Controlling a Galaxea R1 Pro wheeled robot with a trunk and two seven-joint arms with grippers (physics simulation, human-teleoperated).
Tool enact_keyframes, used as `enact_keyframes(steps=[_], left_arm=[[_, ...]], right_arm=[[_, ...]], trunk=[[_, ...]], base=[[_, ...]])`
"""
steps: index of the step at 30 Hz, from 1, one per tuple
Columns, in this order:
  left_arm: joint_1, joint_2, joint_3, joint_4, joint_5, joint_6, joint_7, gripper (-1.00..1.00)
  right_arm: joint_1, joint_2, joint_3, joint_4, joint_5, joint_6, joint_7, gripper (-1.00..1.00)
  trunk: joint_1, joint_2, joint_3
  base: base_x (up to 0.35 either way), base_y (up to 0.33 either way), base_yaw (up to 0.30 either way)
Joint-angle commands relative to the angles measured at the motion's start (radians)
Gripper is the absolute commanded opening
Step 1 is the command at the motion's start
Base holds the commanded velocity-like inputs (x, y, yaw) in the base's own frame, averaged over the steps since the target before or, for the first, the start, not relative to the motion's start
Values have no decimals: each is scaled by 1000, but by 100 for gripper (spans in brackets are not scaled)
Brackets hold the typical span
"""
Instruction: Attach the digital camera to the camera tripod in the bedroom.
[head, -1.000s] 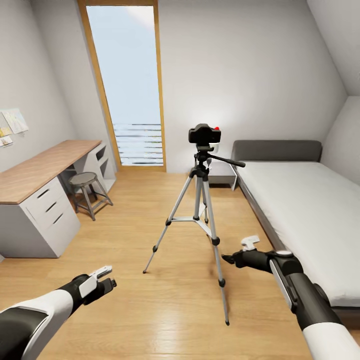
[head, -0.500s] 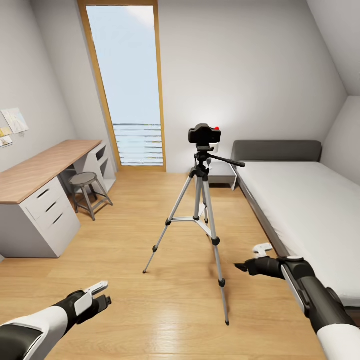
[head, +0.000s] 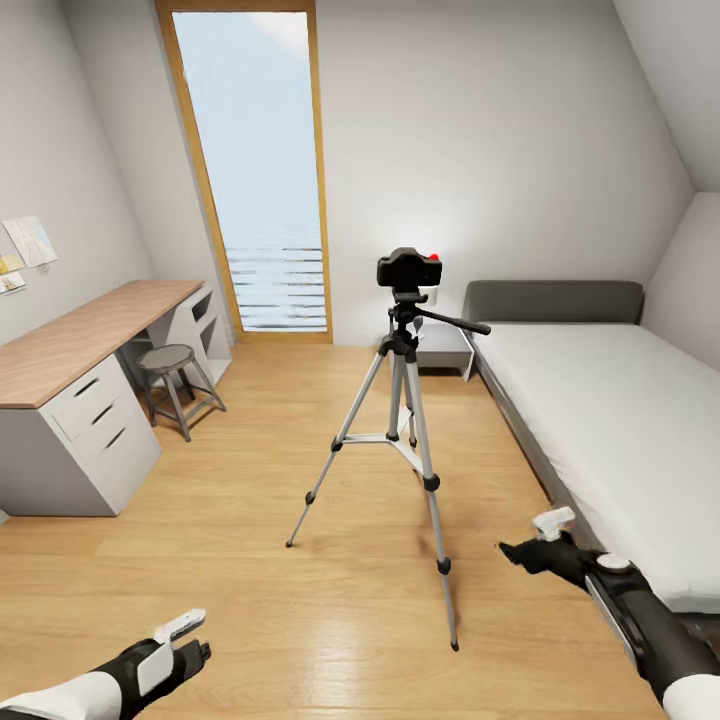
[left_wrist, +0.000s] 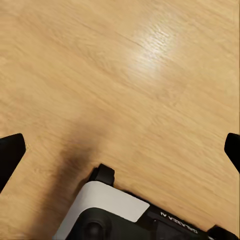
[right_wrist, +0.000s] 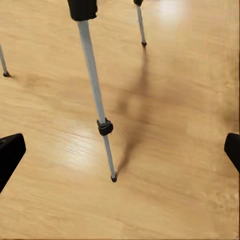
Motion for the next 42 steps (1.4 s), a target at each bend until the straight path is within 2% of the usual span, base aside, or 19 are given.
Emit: enact_keyframes(steps=[1, 10, 21, 27, 29, 30, 31, 32, 33, 34, 42], left_arm=[[230, 0, -8, 0, 11, -3, 3, 100], [302, 0, -8, 2, 15, -56, 4, 100], [340, 3, -8, 2, 15, -67, 3, 100], [348, 6, -8, 2, 14, -67, 3, 100], [350, 0, -8, 2, 13, -67, 3, 100], [350, -2, -8, 2, 13, -67, 3, 100], [350, -5, -8, 2, 13, -67, 3, 100], [350, -6, -8, 2, 12, -67, 3, 100], [350, -8, -8, 2, 13, -67, 3, 100], [350, -13, -8, 2, 12, -67, 3, 100], [351, -26, -9, 2, 11, -67, -7, 100]], right_arm=[[15, 0, -2, 871, 8, -146, 1, 100], [90, 0, -2, 878, 8, -156, 7, 100], [141, 4, -1, 878, 8, -164, -4, 100], [177, 17, 0, 878, 8, -218, -50, 100], [223, 48, 0, 877, 10, -271, -142, 100], [234, 62, 0, 877, 12, -288, -171, 100], [250, 87, 1, 877, 22, -323, -229, 100], [256, 98, 1, 876, 30, -341, -257, 100], [264, 116, 1, 876, 49, -373, -307, 100], [277, 151, 0, 876, 102, -425, -405, 100], [280, 165, -3, 877, 107, -434, -425, 100]], trunk=[[1, -2, -2], [1, -2, -2], [1, -2, -2], [1, -2, -2], [1, -2, -2], [1, -2, -2], [1, -2, -2], [1, -2, -2], [1, -2, -2], [1, -2, -2], [1, -2, -2]], base=[[0, 0, 0], [0, 0, 0], [0, 0, 0], [0, 0, 0], [0, 0, 0], [0, 0, 0], [0, 0, 0], [0, 0, 0], [0, 0, 0], [0, 0, 0], [0, 0, 0]])
